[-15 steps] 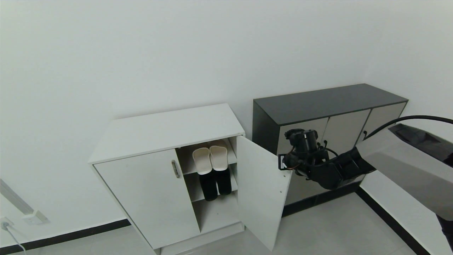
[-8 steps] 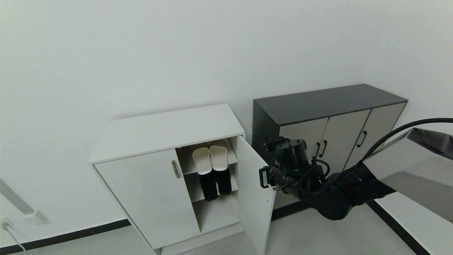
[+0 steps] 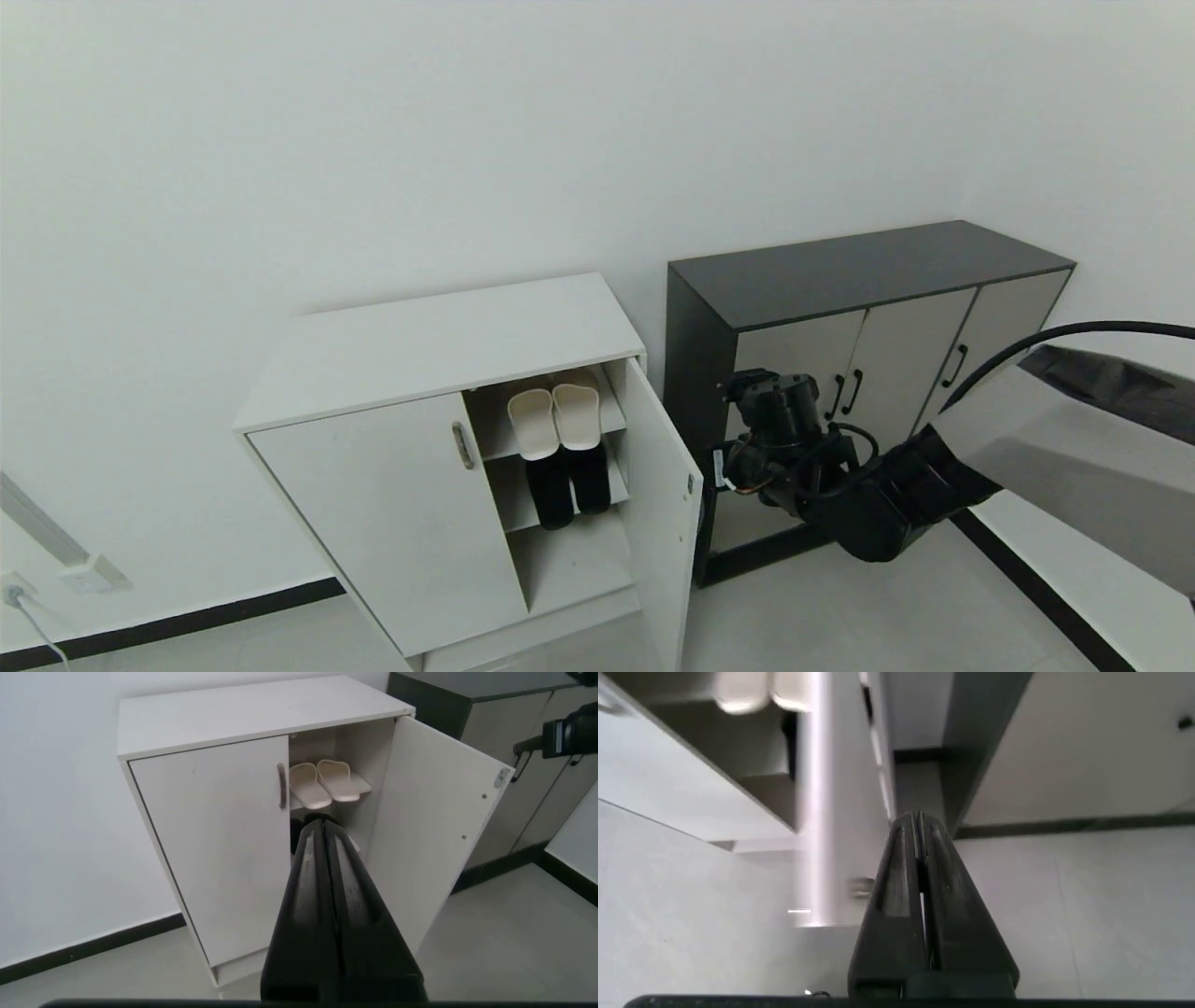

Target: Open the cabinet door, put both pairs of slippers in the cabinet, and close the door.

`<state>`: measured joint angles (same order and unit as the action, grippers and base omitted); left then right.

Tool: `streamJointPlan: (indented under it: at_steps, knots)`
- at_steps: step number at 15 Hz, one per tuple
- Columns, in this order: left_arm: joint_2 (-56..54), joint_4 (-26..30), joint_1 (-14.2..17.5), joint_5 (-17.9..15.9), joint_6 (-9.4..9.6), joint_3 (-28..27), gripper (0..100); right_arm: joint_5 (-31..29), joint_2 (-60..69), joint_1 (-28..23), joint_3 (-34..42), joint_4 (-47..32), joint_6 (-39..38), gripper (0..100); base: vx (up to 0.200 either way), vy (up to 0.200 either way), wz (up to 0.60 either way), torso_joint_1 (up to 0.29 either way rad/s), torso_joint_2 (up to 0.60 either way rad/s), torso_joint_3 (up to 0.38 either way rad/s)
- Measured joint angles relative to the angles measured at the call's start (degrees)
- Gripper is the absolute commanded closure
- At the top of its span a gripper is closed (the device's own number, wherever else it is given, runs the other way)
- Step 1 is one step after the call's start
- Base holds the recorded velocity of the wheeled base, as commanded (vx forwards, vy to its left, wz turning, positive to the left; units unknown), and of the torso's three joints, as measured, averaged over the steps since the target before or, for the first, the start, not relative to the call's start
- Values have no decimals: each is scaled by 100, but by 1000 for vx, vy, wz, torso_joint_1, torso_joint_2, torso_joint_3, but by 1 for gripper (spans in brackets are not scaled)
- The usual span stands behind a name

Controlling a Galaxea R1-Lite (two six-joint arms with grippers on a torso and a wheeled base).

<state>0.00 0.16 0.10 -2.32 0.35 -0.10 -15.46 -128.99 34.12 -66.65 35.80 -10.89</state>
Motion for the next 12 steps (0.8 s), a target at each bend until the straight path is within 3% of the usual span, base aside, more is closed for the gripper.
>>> streamJointPlan:
  at_steps: [9,12]
  knots:
    - [0,2,-5,5,0,0,100,30,-268,722,-107,451,-44,100,0,0,0,0,0,0]
    - [0,2,-2,2,-2,0,100,334,-26,967,212,1012,150,100,0,0,0,0,0,0]
